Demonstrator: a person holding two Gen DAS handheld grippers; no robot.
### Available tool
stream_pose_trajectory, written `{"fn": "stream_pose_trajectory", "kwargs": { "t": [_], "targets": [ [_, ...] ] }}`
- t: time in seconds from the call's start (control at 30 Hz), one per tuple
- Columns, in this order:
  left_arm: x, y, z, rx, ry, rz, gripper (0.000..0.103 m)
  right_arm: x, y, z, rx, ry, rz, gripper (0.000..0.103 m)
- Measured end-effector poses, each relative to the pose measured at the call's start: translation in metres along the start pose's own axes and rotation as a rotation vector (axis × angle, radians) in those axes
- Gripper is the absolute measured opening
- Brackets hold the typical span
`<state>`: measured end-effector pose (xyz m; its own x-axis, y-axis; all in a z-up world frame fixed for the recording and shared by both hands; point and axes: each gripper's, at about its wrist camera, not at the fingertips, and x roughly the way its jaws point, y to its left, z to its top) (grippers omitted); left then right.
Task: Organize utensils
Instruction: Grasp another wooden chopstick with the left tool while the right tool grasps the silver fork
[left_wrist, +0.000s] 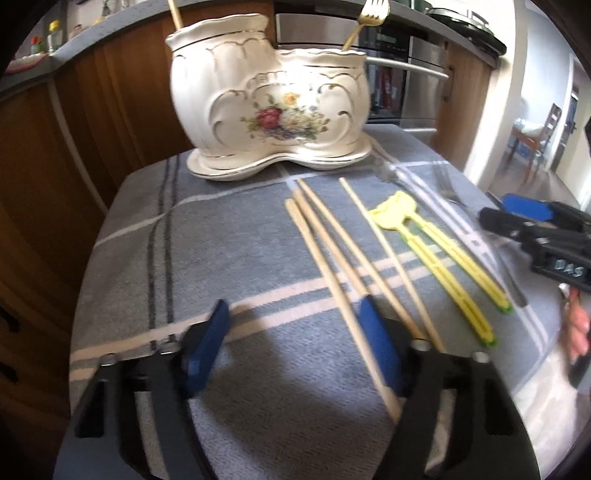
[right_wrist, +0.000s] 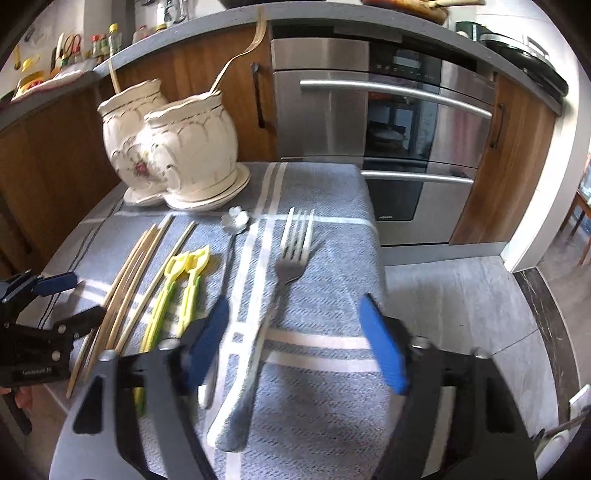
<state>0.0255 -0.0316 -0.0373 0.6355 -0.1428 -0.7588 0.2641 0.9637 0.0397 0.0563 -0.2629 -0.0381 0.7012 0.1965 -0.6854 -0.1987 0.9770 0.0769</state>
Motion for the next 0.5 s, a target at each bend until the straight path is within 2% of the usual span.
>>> {"fn": "stream_pose_trajectory", "kwargs": {
  "t": [0.03,0.1,0.2,0.3,0.33,0.5],
  "targets": [
    [0.0,-0.002,0.001,0.012,0.003,-0.003,0.052,0.002,0.001,0.0,-0.002,0.007,0.007,0.051],
    [-0.001,-0.006,0.003,0.042,0.013,-0.015,0.033,0.006,0.004,0.001,0.001,0.034,0.032,0.043],
    [-0.001,-0.011,0.004,0.081,0.025,-0.02,0.012,0.013,0.008,0.001,0.0,0.062,0.044,0.033],
    [-0.001,-0.01,0.004,0.102,0.029,-0.016,0.008,0.016,0.008,0.002,-0.013,0.067,0.022,0.014],
    [-0.001,-0.008,0.004,0.103,0.032,-0.013,0.008,0.016,0.007,0.001,-0.014,0.07,0.025,0.01],
    [0.001,0.014,0.004,0.073,0.048,0.015,0.007,0.016,-0.001,0.004,-0.012,0.085,0.009,0.009]
  ]
}}
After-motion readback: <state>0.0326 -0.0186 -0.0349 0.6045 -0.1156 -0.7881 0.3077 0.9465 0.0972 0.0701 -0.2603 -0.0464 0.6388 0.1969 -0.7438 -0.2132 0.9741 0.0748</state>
